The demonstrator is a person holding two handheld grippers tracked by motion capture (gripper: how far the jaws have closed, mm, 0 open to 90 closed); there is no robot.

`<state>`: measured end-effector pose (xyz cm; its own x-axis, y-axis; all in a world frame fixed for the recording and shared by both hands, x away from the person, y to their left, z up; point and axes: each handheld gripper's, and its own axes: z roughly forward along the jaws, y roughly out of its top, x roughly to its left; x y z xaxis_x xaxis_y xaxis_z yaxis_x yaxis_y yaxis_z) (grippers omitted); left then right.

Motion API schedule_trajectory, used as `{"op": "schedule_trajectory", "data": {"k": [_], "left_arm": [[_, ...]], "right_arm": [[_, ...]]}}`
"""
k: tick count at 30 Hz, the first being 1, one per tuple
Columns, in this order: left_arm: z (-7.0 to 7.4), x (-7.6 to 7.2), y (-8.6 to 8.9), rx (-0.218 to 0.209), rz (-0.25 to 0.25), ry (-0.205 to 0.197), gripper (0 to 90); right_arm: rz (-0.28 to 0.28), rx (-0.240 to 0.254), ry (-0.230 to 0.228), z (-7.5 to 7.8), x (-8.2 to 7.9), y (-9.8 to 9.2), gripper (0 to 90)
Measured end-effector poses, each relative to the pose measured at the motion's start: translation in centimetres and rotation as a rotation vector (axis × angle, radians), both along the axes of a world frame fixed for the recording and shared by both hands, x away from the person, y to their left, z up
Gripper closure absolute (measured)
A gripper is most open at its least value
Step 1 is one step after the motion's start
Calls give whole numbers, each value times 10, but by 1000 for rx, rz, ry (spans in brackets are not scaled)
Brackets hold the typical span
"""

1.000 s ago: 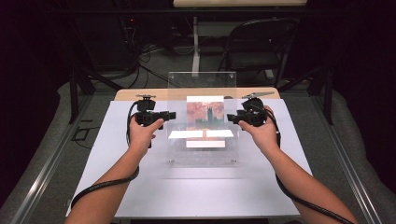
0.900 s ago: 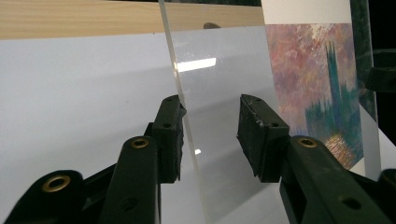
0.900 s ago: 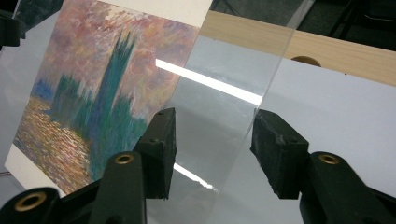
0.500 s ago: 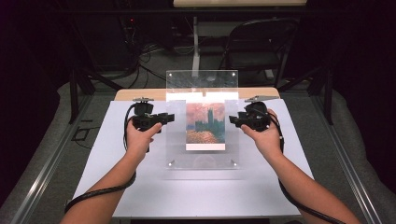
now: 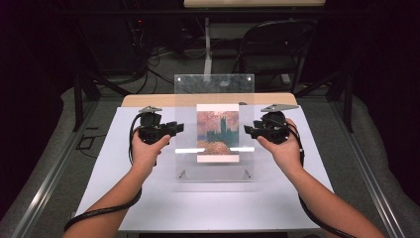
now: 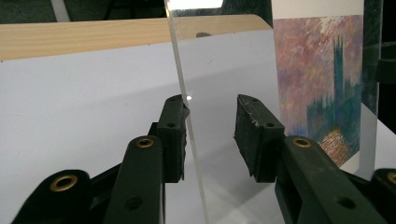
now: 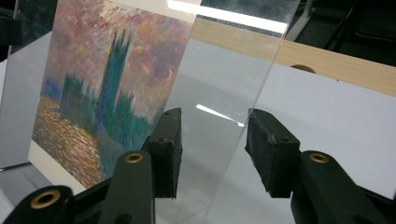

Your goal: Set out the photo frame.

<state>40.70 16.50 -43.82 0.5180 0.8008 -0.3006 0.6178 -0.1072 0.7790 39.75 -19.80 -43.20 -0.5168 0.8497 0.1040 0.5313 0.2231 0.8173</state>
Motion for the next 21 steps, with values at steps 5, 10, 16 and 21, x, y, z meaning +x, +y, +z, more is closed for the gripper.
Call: {"op": "schedule_trajectory", "data": {"k": [5, 10, 16, 21], "left_arm": [[2, -7, 1, -2, -6, -8, 649], [5, -14, 2, 4, -14, -21, 663], [6, -22, 4, 12, -40, -39, 675], [8, -29, 7, 14, -51, -46, 694]], "right_arm": [[8, 0, -6, 3, -6, -1, 555], [17, 0, -7, 6, -13, -2, 556], [27, -1, -21, 8, -23, -2, 556], [32, -20, -51, 9, -33, -1, 559]]}}
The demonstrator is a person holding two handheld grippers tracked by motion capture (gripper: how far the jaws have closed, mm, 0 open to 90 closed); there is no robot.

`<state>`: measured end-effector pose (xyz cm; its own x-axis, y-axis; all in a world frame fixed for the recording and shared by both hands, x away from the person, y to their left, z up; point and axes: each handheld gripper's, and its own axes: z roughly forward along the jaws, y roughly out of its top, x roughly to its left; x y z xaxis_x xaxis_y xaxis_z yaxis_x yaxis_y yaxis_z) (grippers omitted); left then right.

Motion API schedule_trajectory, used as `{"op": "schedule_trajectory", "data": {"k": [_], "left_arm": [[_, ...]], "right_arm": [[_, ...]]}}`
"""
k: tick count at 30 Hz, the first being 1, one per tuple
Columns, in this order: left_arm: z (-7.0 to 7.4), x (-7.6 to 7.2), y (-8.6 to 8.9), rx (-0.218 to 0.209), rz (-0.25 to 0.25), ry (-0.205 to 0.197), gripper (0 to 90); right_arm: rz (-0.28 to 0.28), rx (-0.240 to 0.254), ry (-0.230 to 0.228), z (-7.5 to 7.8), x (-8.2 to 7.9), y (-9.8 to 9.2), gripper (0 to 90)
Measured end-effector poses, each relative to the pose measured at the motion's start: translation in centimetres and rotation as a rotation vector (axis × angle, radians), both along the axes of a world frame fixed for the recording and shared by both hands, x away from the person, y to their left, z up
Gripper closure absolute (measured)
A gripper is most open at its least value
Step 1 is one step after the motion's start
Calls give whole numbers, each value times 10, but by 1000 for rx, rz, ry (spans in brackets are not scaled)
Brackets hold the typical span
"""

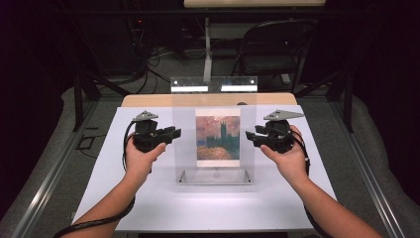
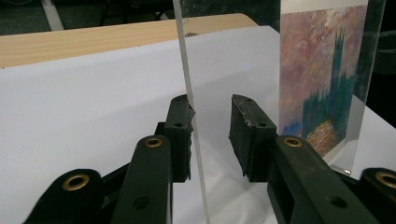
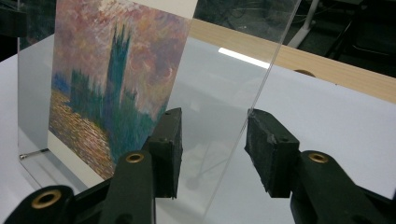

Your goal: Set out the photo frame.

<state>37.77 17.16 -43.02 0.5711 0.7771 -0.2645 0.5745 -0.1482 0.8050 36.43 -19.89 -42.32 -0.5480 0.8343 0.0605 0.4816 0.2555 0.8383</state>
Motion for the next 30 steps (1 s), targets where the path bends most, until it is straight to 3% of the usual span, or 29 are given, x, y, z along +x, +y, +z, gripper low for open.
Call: {"op": "schedule_trajectory", "data": {"k": [14, 30], "left_arm": [[1, -20, 4, -13, -20, -20, 716], [0, -41, 8, -27, -49, -37, 716]], "right_arm": [[19, 36, -1, 3, -19, -3, 562], [52, 41, -7, 4, -40, -6, 562]]}}
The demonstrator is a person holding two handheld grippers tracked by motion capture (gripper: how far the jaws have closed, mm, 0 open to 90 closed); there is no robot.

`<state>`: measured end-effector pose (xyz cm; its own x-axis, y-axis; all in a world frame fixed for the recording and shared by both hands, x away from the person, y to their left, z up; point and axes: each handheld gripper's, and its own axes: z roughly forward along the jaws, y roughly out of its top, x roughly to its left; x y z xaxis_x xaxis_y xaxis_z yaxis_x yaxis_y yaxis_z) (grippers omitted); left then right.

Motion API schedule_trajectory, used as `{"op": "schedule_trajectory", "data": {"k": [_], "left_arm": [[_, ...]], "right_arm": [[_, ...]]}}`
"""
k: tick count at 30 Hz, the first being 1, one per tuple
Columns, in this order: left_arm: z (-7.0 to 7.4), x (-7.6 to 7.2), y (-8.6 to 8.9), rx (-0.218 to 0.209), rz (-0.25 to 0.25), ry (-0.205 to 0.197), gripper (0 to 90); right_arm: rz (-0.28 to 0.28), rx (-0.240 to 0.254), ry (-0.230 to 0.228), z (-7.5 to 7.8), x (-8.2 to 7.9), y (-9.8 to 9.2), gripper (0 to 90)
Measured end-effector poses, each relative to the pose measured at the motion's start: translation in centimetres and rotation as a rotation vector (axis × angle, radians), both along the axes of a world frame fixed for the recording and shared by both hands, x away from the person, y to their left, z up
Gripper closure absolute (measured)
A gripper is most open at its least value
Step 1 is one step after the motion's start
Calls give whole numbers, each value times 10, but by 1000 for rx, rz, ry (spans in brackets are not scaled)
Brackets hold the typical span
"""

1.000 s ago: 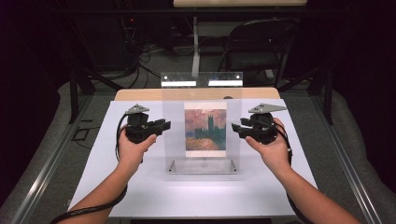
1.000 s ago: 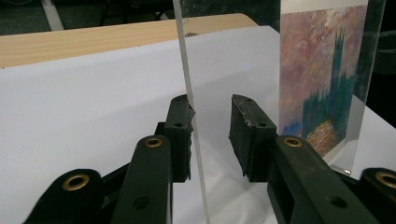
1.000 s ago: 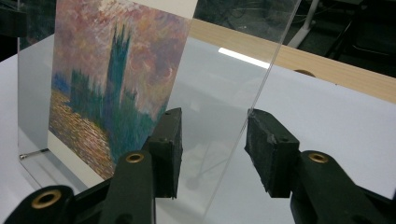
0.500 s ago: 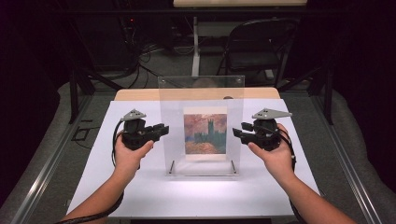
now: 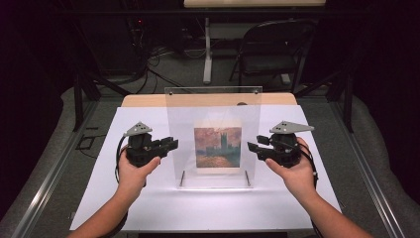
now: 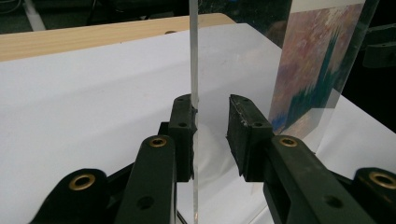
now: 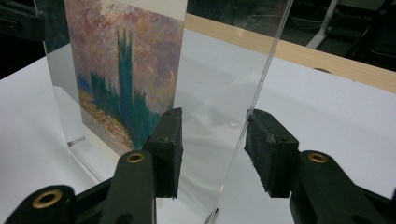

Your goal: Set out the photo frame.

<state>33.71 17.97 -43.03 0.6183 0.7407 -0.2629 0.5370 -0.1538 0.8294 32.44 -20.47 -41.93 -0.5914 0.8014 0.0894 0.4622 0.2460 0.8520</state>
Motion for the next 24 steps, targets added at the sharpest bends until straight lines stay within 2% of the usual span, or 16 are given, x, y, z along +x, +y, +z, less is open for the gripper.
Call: {"op": "schedule_trajectory", "data": {"k": [6, 14, 18, 24], "left_arm": [[-2, -8, 0, -3, -2, -20, 713], [-5, -18, 2, -19, -14, -26, 702], [-6, -23, 2, -24, -25, -31, 690], [-7, -30, 0, -6, -34, -60, 673]], "right_arm": [[7, 8, -7, -1, -6, -1, 562], [28, 38, -2, -3, -16, -5, 562], [35, 34, -7, -3, -22, -5, 562], [44, 47, -10, -5, -28, -6, 561]]}}
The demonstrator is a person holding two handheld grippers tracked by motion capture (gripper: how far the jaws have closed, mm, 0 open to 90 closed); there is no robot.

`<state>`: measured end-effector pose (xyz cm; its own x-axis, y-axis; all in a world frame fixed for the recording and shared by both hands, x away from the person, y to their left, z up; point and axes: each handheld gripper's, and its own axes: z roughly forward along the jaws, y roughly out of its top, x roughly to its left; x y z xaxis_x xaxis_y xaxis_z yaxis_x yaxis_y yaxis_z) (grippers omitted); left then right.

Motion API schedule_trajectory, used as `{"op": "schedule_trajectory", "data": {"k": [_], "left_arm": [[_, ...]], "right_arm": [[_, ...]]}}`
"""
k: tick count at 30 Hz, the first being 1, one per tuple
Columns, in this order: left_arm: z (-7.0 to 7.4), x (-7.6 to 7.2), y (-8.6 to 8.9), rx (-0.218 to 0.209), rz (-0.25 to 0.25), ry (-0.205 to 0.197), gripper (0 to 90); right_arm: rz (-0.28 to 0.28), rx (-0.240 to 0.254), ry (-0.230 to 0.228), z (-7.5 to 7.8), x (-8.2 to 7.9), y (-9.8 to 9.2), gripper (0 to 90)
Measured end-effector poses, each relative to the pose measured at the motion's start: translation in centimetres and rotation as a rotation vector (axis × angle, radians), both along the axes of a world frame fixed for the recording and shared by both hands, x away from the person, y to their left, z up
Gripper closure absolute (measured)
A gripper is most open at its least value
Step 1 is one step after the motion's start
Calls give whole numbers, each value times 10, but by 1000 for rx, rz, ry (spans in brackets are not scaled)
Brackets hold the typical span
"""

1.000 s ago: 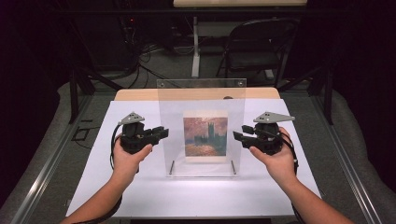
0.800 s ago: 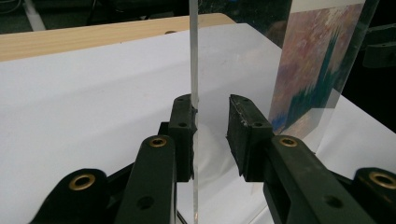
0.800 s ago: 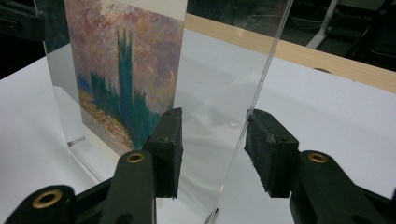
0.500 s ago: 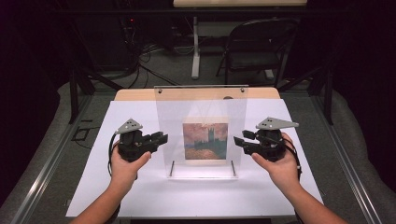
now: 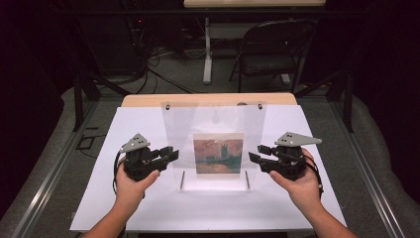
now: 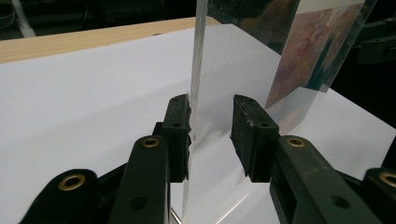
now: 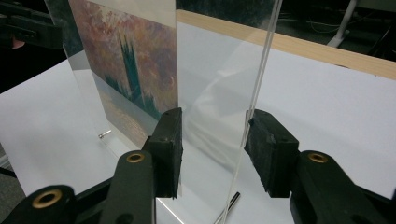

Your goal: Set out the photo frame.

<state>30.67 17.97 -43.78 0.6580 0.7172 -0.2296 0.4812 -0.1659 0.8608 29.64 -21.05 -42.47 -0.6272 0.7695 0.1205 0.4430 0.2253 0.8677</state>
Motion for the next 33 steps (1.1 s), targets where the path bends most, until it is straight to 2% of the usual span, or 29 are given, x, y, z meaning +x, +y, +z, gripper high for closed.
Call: {"op": "schedule_trajectory", "data": {"k": [5, 12, 17, 25, 28, 33], "left_arm": [[-1, 0, 0, -6, 4, 5, 666], [-2, 1, 0, -12, -1, 6, 654], [-3, 0, -1, -18, -7, 7, 609], [-6, -4, 1, 5, -20, 8, 503], [-8, -8, 3, 13, -15, 11, 468], [-14, -14, 11, 6, 0, 11, 435]], "right_arm": [[3, 3, -11, -1, -2, -1, 562], [6, 7, -3, -1, 0, -1, 562], [11, 14, -2, -1, 1, -2, 554], [29, 24, 5, -6, 0, -2, 463], [17, 11, -16, -10, -2, -4, 427], [1, 15, -37, -15, -10, -10, 400]]}}
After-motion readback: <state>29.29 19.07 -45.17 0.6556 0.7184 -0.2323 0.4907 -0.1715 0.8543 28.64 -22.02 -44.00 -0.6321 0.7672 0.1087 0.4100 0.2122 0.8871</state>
